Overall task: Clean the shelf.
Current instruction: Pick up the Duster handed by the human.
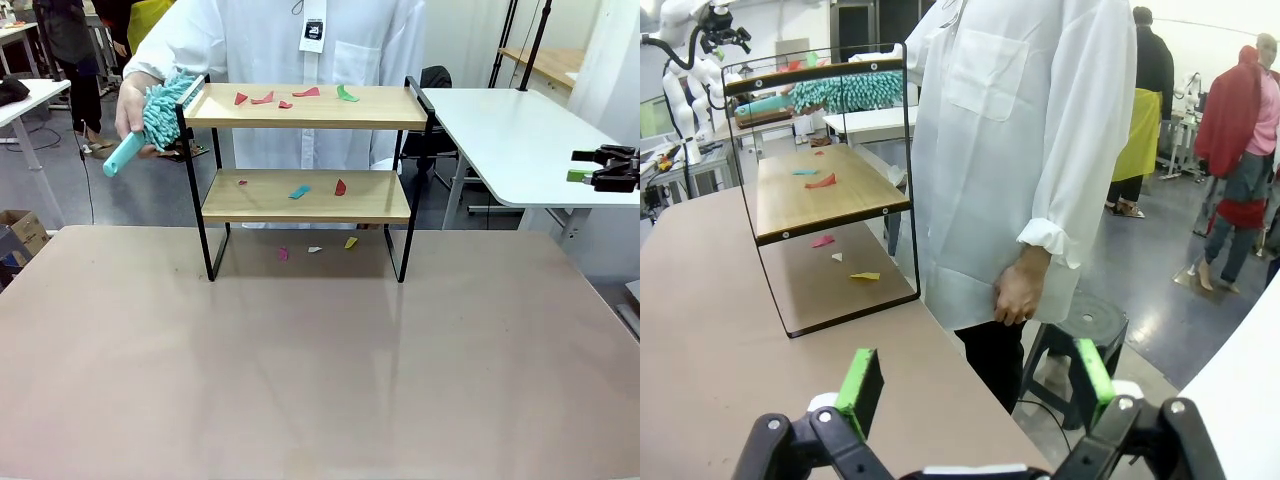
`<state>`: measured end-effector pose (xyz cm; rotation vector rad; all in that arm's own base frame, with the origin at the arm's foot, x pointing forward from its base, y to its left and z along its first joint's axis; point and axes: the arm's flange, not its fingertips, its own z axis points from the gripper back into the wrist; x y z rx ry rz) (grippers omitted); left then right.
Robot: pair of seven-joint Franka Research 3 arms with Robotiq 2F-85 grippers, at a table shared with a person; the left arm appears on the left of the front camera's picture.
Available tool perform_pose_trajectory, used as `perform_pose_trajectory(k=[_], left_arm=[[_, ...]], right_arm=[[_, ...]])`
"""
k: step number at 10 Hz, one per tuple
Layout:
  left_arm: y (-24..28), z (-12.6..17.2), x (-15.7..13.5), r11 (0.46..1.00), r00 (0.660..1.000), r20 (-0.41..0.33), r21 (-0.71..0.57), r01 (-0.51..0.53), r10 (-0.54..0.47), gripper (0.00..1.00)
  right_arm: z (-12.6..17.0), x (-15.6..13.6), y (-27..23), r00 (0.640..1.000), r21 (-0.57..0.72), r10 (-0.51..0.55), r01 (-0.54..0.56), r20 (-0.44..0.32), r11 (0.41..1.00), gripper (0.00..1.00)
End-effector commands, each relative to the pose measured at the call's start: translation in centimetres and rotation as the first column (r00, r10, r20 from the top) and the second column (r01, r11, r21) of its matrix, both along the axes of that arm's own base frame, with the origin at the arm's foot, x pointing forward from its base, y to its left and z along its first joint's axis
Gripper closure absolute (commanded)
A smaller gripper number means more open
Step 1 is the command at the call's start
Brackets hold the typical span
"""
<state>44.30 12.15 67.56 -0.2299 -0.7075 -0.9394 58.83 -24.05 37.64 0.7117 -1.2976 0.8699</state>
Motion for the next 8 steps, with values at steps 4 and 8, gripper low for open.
perform_pose_trajectory(k=[4, 8], left_arm=[[-9.2, -3.2, -3.0, 0.952, 0.953, 0.014, -0.059, -0.301, 0.302, 0.0], [-9.5, -3.0, -2.7, 0.959, 0.961, 0.005, -0.075, -0.274, 0.275, 0.0]], right_arm=[[0.3, 0.2, 0.2, 1.0, -0.005, -0.001, 0.001, 0.004, 1.0, 0.0], [0.3, 0.2, 0.2, 1.0, -0.005, -0.001, 0.001, 0.004, 1.0, 0.0]])
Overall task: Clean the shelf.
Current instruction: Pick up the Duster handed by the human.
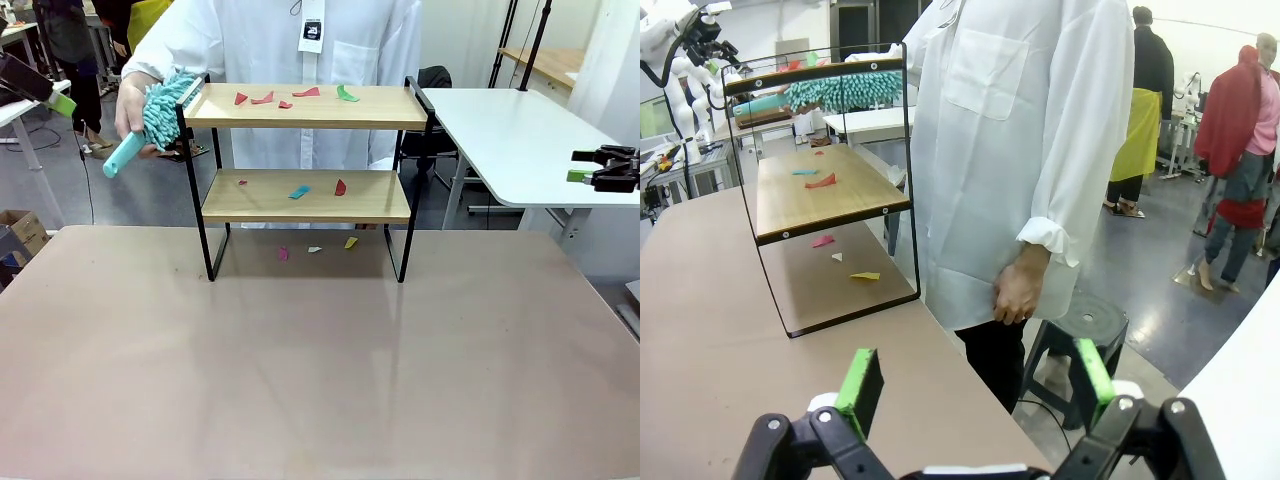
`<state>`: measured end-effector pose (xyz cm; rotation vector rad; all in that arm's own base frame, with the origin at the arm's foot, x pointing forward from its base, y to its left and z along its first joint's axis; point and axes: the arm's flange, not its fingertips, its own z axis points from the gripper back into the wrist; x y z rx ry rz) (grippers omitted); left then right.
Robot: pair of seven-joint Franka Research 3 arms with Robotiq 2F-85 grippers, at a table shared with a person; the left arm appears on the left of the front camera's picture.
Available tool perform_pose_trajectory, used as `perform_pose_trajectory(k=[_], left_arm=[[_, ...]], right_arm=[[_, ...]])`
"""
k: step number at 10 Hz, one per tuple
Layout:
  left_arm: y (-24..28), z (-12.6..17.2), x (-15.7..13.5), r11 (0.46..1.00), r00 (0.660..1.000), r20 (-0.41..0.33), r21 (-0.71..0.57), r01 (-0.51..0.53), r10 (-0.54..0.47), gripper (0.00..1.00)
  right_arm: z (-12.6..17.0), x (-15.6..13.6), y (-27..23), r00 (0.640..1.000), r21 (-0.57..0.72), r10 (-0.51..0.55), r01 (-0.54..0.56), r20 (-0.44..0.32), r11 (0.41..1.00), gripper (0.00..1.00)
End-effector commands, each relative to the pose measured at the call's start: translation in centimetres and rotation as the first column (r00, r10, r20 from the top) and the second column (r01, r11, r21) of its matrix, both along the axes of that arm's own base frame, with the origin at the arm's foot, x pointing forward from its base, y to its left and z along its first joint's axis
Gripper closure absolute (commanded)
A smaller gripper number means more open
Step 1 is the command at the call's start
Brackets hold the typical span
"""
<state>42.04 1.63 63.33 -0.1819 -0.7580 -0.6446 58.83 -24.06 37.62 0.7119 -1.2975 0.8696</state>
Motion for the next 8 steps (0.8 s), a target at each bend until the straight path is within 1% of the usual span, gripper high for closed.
perform_pose_trajectory(k=[1, 2, 3, 4, 5, 6, 8], left_arm=[[1.0, 1.2, -0.4, 1.0, 1.0, 0.01, -0.002, 0.006, -0.006, 0.0], [1.0, 1.2, -0.4, 1.0, 1.0, 0.01, -0.002, 0.006, -0.006, 0.0], [0.5, 0.6, -0.2, 1.0, 1.0, 0.011, -0.006, 0.001, -0.001, 0.0], [-1.4, 0.0, -1.0, 0.999, 0.999, 0.003, 0.02, -0.037, 0.037, 0.0], [-3.6, -0.7, -1.2, 0.997, 0.998, -0.01, 0.032, -0.065, 0.065, 0.0], [-4.2, -1.1, -1.0, 0.995, 0.995, -0.004, 0.038, -0.096, 0.096, 0.0], [-5.8, -3.4, -0.4, 0.984, 0.985, 0.008, 0.059, -0.17, 0.17, 0.0]], right_arm=[[0.3, 0.2, 0.2, 1.0, -0.006, -0.001, 0.001, 0.004, 1.0, 0.0], [0.3, 0.2, 0.2, 1.0, -0.006, -0.001, 0.001, 0.004, 1.0, 0.0], [0.3, 0.2, 0.2, 1.0, -0.006, -0.001, 0.001, 0.004, 1.0, 0.0], [0.3, 0.2, 0.2, 1.0, -0.006, -0.001, 0.001, 0.004, 1.0, 0.0], [0.3, 0.2, 0.2, 1.0, -0.006, -0.001, 0.001, 0.004, 1.0, 0.0], [0.3, 0.2, 0.2, 1.0, -0.006, -0.001, 0.001, 0.004, 1.0, 0.0], [0.3, 0.2, 0.2, 1.0, -0.006, -0.001, 0.001, 0.004, 1.0, 0.0]])
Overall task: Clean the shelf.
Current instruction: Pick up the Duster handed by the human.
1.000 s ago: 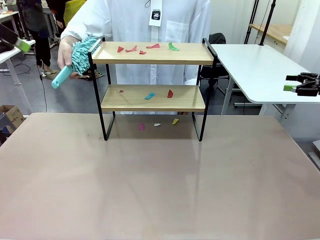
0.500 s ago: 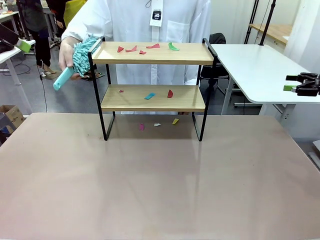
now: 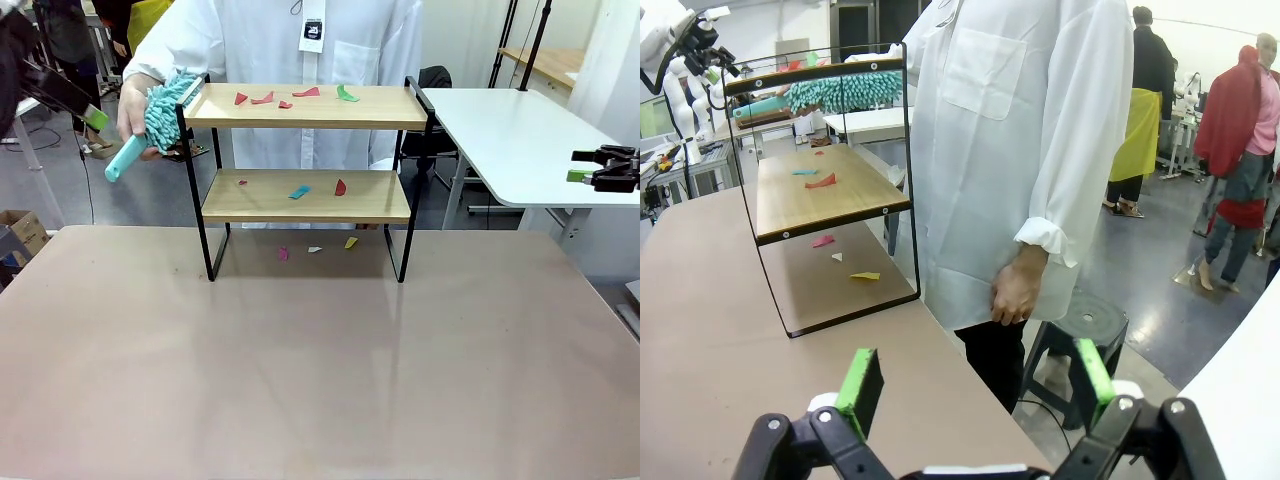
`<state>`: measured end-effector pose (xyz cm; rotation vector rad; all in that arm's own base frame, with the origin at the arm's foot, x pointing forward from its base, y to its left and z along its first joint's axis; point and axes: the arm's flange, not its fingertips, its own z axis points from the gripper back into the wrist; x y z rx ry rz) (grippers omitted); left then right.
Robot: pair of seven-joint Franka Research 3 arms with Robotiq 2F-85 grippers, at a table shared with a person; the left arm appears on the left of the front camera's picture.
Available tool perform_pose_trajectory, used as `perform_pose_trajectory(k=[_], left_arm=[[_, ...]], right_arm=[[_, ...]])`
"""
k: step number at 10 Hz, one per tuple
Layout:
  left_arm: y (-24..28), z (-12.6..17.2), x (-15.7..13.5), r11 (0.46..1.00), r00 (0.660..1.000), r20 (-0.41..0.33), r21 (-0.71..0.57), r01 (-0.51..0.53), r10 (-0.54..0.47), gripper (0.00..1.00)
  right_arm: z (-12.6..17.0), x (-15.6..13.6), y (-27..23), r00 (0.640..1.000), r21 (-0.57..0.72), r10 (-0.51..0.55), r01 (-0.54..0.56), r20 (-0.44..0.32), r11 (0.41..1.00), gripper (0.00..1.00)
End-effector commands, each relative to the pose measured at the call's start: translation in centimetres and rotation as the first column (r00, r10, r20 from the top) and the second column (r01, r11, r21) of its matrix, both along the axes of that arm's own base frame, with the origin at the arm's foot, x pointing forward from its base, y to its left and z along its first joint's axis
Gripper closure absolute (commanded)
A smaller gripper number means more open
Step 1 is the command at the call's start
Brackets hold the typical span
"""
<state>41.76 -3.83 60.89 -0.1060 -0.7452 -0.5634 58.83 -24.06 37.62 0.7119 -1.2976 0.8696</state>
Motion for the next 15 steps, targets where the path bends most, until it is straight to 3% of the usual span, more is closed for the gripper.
perform_pose_trajectory(k=[1, 6, 9, 12, 13, 15], left_arm=[[-0.9, -1.8, 0.1, 0.994, 0.994, -0.002, 0.005, -0.112, 0.112, 0.0], [-2.4, -5.4, 1.9, 0.988, 0.989, -0.013, -0.032, -0.148, 0.148, 0.0], [-2.8, -8.2, 3.1, 0.977, 0.977, 0.025, -0.034, -0.21, 0.211, 0.0], [-2.4, -8.9, 3.7, 0.971, 0.971, 0.025, -0.032, -0.238, 0.239, 0.0], [-2.4, -8.8, 3.7, 0.974, 0.974, 0.014, -0.014, -0.228, 0.228, 0.59], [-2.4, -8.7, 3.7, 0.975, 0.975, -0.004, -0.003, -0.223, 0.223, 0.59]], right_arm=[[0.3, 0.2, 0.2, 1.0, -0.006, -0.001, 0.001, 0.004, 1.0, 0.0], [0.3, 0.2, 0.2, 1.0, -0.006, -0.001, 0.001, 0.004, 1.0, 0.0], [0.3, 0.2, 0.2, 1.0, -0.006, -0.001, 0.001, 0.004, 1.0, 0.0], [0.3, 0.2, 0.2, 1.0, -0.006, -0.001, 0.001, 0.004, 1.0, 0.0], [0.3, 0.2, 0.2, 1.0, -0.006, -0.001, 0.001, 0.004, 1.0, 0.0], [0.3, 0.2, 0.2, 1.0, -0.006, -0.001, 0.001, 0.004, 1.0, 0.0]])
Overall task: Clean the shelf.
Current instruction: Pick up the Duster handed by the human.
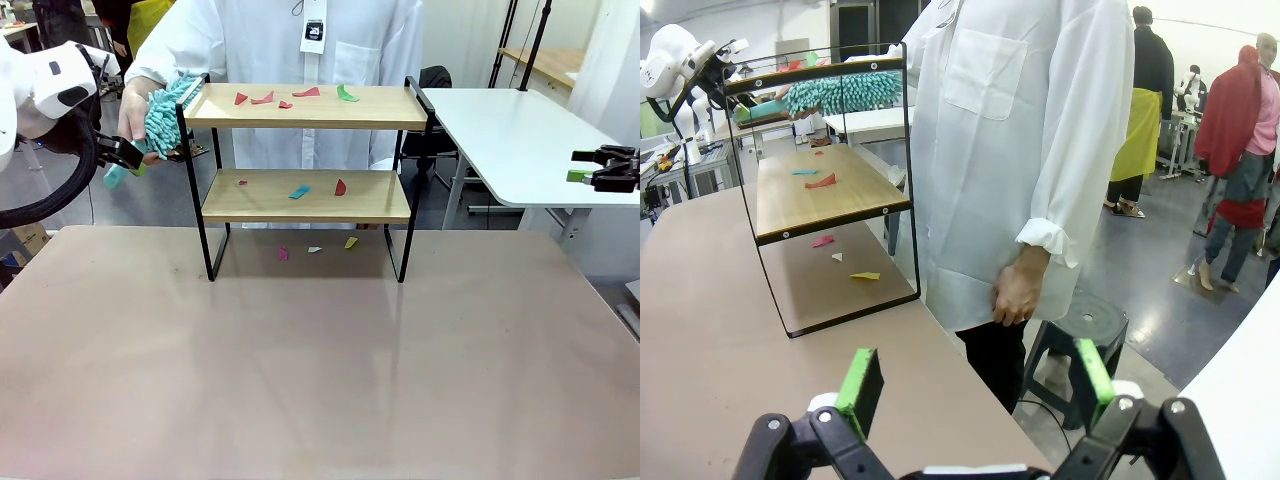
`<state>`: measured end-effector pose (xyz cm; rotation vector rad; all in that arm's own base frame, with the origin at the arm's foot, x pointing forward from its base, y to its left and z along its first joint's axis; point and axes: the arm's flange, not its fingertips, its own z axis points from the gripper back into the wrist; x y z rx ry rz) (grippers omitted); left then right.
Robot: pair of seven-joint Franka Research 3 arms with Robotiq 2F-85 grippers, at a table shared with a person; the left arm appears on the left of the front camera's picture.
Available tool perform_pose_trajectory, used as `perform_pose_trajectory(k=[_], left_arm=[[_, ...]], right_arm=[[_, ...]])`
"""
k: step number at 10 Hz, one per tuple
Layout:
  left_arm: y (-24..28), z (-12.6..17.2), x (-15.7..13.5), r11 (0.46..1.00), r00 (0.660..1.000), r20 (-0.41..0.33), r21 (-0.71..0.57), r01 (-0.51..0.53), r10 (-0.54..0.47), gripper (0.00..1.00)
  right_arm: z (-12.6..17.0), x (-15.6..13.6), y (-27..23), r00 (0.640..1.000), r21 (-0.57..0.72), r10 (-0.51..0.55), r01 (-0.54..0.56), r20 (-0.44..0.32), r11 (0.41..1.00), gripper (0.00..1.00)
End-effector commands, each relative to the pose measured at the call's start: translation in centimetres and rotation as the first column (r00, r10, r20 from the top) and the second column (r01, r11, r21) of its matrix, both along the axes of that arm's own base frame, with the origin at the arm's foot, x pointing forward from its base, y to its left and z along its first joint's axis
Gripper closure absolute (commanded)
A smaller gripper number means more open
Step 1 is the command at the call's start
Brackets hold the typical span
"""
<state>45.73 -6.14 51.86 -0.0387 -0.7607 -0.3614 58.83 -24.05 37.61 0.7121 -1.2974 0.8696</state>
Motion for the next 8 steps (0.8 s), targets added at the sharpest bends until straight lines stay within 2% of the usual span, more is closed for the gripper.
perform_pose_trajectory(k=[1, 2, 3, 4, 5, 8], left_arm=[[-0.09, 0.27, -0.29, 1.0, 0.999, -0.027, 0.019, -0.023, 0.024, 0.65], [-0.15, 0.2, -0.32, 0.999, 0.999, -0.033, 0.021, -0.025, 0.025, 0.75], [-0.24, 0.15, -0.34, 0.999, 0.999, -0.038, 0.023, -0.031, 0.032, 1.0], [-0.26, 0.2, -0.35, 0.999, 0.998, -0.041, 0.024, -0.043, 0.044, 0.97], [-0.27, 0.34, -0.41, 0.998, 0.998, -0.037, 0.023, -0.058, 0.059, 1.0], [-0.19, 0.58, -0.51, 0.994, 0.994, -0.038, 0.027, -0.104, 0.105, 1.0]], right_arm=[[0.29, 0.16, 0.2, 1.0, -0.006, -0.001, 0.001, 0.004, 1.0, 0.0], [0.29, 0.16, 0.2, 1.0, -0.006, -0.001, 0.001, 0.004, 1.0, 0.0], [0.29, 0.16, 0.2, 1.0, -0.006, -0.001, 0.001, 0.004, 1.0, 0.0], [0.29, 0.16, 0.2, 1.0, -0.006, -0.001, 0.001, 0.004, 1.0, 0.0], [0.29, 0.16, 0.2, 1.0, -0.006, -0.001, 0.001, 0.004, 1.0, 0.0], [0.29, 0.16, 0.2, 1.0, -0.006, -0.001, 0.001, 0.004, 1.0, 0.0]])
